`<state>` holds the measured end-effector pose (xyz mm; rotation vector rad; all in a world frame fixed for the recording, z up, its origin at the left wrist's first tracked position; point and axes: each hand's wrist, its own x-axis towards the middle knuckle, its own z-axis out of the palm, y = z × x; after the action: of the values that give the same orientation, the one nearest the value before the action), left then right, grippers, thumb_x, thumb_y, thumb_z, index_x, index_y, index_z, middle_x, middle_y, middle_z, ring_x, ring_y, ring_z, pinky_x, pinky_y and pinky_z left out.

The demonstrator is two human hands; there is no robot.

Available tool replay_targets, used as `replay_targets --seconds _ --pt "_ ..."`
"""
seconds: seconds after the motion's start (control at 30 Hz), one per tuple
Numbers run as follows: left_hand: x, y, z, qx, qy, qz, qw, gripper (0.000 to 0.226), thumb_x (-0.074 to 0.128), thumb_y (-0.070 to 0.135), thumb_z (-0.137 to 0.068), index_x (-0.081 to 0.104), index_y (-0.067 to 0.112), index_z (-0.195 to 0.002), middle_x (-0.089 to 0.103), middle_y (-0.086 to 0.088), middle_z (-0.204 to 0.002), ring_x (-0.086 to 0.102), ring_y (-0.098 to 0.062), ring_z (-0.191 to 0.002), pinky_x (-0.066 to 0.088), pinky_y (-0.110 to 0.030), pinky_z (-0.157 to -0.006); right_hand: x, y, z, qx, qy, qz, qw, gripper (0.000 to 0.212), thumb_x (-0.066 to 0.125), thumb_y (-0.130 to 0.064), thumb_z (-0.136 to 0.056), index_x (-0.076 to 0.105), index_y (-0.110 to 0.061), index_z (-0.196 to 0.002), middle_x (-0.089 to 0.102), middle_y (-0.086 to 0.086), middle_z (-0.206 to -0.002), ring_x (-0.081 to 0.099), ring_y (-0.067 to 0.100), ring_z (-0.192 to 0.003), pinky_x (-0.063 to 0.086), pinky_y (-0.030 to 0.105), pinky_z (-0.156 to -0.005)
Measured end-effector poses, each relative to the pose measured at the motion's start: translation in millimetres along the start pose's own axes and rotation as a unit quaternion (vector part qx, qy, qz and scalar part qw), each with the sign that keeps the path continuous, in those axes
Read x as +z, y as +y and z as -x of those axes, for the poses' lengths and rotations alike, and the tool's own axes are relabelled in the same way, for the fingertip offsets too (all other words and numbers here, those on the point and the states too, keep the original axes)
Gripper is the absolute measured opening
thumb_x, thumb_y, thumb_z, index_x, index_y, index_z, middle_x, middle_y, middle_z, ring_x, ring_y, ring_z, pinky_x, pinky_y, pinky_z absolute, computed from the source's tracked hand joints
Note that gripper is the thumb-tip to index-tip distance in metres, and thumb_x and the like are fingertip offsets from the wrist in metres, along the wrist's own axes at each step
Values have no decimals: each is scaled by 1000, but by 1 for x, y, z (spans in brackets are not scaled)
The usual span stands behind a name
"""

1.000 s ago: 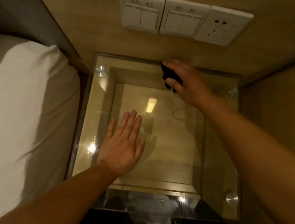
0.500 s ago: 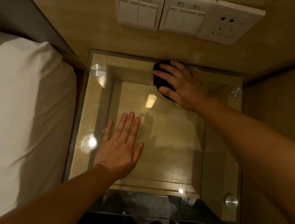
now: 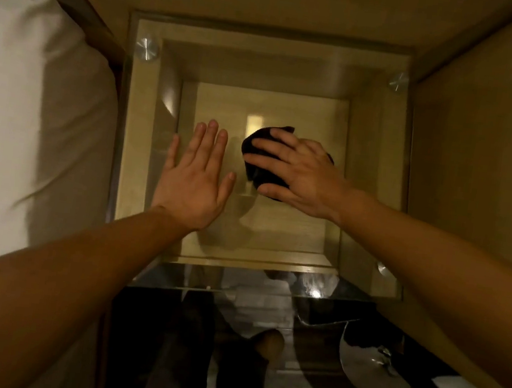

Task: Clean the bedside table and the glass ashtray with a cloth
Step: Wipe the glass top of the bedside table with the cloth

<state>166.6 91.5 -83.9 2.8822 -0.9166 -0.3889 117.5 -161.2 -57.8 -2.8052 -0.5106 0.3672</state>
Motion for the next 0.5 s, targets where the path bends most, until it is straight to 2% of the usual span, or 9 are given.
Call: replay_targets --seconds 0.27,0.4,0.5 --pt "-5 3 2 -7 6 -4 1000 74 6 61 -106 -3 18 -165 -3 -6 -175 -6 -21 -161 0 -54 -128 36 -57 72 -23 4 8 1000 64 39 -66 -98 35 -40 -156 31 -10 -166 20 22 -156 26 41 -110" --pt "-9 4 2 -6 0 -2 1000 75 3 64 -105 -2 19 -165 -3 -6 -175 -6 -21 -161 -1 -54 -128 50 -81 101 -26 16 -26 999 57 41 -60 -99 40 -40 -153 38 -9 -163 26 22 -154 26 37 -107" --pt "-10 4 1 -10 -11 5 1000 75 5 64 -104 -3 20 -165 -5 -5 -175 -7 -20 -161 -3 -55 -128 63 -97 118 -21 41 -52 998 49 49 -51 -100 51 -36 -146 48 -7 -156 35 25 -148 33 41 -102"
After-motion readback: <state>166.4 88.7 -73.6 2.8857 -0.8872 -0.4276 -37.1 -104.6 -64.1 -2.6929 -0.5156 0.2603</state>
